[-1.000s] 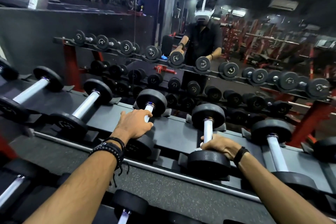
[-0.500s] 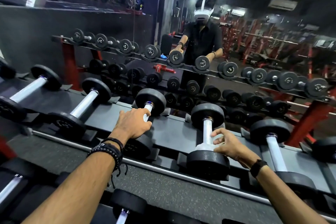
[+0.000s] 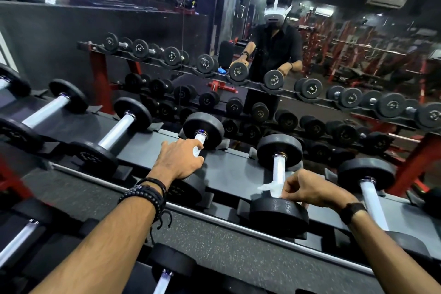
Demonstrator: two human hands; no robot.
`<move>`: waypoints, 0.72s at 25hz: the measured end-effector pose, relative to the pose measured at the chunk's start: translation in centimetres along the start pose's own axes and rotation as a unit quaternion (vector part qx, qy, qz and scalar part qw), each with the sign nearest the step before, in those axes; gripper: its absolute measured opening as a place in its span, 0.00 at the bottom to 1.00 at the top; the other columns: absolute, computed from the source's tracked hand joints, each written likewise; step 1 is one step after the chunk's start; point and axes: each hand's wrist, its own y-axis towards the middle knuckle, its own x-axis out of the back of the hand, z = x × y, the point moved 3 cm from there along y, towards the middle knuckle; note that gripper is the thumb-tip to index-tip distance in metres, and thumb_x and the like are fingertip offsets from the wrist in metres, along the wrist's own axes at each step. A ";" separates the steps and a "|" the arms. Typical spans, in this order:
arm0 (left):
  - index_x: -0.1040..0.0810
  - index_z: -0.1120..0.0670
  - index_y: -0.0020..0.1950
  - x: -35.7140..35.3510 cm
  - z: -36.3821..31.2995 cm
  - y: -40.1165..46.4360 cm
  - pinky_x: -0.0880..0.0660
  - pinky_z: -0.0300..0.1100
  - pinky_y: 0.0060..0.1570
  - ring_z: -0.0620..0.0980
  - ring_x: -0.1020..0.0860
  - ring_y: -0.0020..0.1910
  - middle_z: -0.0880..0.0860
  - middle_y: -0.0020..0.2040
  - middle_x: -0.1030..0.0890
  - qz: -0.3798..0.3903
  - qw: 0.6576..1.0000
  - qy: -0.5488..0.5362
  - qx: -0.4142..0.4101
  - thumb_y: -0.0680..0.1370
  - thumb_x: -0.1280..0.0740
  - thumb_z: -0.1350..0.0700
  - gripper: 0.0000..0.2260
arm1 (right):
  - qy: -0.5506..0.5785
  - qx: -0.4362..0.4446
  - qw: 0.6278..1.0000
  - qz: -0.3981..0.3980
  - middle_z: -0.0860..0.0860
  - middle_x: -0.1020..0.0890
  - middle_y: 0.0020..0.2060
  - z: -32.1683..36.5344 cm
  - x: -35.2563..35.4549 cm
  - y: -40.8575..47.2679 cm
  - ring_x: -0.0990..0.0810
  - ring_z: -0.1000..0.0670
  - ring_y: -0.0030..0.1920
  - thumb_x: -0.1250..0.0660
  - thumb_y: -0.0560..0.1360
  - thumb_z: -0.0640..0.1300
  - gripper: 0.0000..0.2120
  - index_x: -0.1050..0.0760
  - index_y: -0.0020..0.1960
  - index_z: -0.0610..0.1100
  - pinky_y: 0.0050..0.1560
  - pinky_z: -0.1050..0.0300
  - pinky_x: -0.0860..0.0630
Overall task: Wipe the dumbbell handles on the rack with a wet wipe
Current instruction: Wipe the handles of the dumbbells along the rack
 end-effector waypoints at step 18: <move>0.27 0.44 0.65 0.2 -0.1 0.0 0.39 0.50 0.54 0.50 0.28 0.46 0.51 0.55 0.20 0.027 1.000 -0.012 0.004 0.76 0.36 0.46 0.18 | -0.031 -0.059 0.967 -0.244 0.48 0.20 0.25 1.1 -0.5 1.3 0.22 0.56 0.22 0.28 0.69 0.34 0.11 0.25 0.32 0.43 0.24 0.68 0.30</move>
